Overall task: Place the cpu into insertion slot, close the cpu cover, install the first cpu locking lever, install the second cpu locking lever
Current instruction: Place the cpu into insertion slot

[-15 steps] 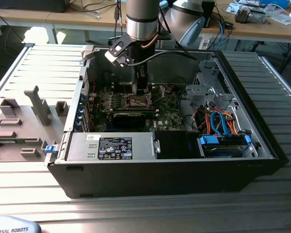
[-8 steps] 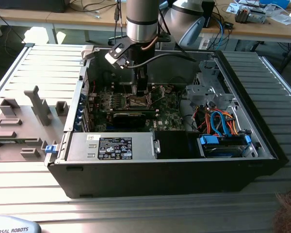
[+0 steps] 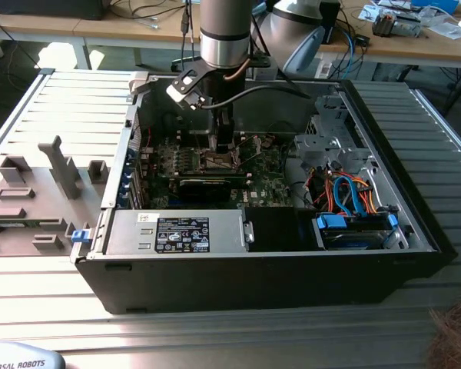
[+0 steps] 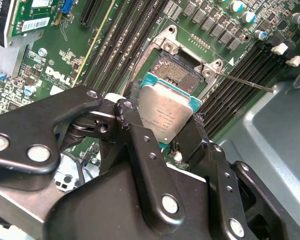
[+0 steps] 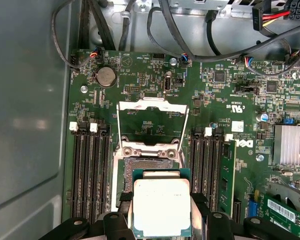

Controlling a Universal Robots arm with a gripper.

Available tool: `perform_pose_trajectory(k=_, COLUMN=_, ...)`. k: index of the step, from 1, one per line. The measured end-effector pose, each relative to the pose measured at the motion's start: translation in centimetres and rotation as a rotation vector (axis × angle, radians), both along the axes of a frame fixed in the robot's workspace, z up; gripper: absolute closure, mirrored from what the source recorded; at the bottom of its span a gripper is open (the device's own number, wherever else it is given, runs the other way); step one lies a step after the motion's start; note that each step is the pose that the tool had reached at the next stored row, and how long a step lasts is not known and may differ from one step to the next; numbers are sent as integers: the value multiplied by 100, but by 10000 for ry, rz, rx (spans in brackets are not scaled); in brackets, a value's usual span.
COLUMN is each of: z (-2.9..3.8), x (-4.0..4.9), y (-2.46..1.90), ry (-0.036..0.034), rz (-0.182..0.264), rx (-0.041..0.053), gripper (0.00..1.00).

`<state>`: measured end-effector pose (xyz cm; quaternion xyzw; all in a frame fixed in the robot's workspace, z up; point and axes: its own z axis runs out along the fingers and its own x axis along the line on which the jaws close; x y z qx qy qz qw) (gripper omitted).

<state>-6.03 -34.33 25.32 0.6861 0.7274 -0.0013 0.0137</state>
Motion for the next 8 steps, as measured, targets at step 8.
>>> perform_pose_trajectory(k=8, z=-12, x=0, y=0, ry=0, rz=0, rx=-1, gripper=46)
